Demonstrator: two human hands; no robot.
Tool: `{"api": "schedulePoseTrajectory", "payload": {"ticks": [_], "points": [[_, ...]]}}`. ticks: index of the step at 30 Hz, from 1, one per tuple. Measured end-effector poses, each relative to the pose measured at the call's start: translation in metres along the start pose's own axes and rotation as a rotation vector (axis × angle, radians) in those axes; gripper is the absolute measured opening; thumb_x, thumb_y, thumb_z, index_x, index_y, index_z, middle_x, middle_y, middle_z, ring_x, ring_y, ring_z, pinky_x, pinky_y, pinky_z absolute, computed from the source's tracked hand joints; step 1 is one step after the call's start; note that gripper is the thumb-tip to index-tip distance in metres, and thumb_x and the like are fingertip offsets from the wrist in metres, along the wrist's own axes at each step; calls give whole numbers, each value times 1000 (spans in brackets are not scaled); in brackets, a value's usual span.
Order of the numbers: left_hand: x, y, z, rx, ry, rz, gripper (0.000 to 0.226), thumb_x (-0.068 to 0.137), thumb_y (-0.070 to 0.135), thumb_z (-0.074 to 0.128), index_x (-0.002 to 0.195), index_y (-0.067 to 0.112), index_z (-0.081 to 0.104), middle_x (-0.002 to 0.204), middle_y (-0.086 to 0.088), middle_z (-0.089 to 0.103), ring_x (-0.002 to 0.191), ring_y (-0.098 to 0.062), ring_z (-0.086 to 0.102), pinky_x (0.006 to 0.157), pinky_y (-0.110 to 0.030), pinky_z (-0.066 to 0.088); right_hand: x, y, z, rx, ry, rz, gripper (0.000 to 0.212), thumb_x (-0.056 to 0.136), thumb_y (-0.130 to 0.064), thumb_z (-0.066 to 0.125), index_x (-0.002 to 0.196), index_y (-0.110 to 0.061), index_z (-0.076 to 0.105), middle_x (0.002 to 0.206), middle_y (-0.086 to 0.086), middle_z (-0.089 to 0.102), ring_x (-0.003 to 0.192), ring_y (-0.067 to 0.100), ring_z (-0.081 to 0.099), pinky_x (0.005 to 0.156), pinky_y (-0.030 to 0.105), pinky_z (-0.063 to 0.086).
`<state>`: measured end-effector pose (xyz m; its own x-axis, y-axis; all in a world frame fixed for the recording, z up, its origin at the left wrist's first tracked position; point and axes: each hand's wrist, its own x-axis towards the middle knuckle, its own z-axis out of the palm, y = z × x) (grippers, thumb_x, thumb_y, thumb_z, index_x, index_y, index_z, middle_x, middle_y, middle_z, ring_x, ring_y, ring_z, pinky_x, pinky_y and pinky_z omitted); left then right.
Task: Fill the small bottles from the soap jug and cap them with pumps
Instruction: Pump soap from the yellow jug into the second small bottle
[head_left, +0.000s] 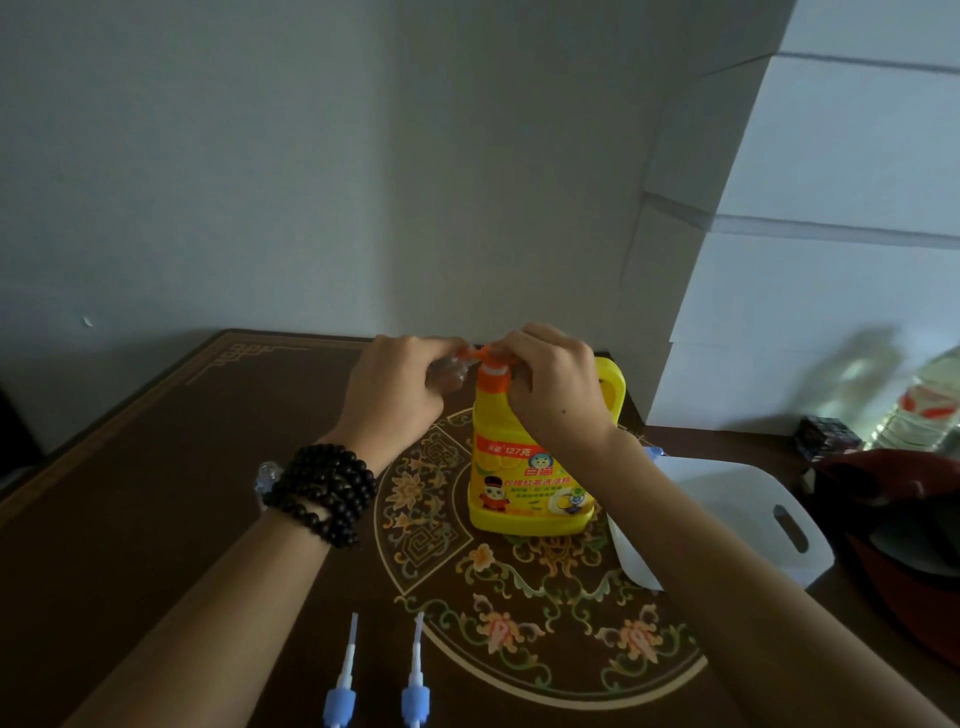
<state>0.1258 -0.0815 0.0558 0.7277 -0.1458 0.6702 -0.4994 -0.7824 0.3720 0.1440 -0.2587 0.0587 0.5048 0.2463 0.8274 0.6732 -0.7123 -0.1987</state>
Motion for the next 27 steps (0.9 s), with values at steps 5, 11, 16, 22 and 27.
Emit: {"api": "schedulePoseTrajectory", "payload": {"ticks": [5,11,16,22,27], "points": [[-2,2,-2,-20,-13,-12,30,86,15,77,113,29,77,96,7,80,91,-13,75,79,-34,61,-1,-4,-1,11,-36,-4,19,76,4,50,73,-2,68,73,9,64,68,28,59,56,38,48],[11,8,-14,13,-8,0,21,87,16,75,104,29,77,85,3,79,81,-19,73,65,-25,48,10,-5,-14,3,-9,-64,26,73,13,59,86,-3,74,83,9,70,76,27,63,65,29,51],[7,6,-10,8,18,-11,23,87,16,75,105,29,77,83,4,79,75,-16,72,63,-23,48,9,-4,-7,21,35,-51,18,73,5,61,81,-4,74,78,7,69,72,24,63,63,25,46],[-1,-3,3,-28,7,-18,34,85,14,77,115,28,76,102,5,80,94,-15,75,78,-39,61,-4,2,6,4,23,-16,17,75,9,55,73,-1,69,70,11,62,65,28,57,55,40,45],[-2,2,-2,-12,9,-25,32,85,14,78,113,28,77,97,2,81,89,-17,75,75,-35,60,-5,0,0,32,11,-20,20,79,9,58,82,-4,73,77,8,66,71,26,60,59,35,49]]}}
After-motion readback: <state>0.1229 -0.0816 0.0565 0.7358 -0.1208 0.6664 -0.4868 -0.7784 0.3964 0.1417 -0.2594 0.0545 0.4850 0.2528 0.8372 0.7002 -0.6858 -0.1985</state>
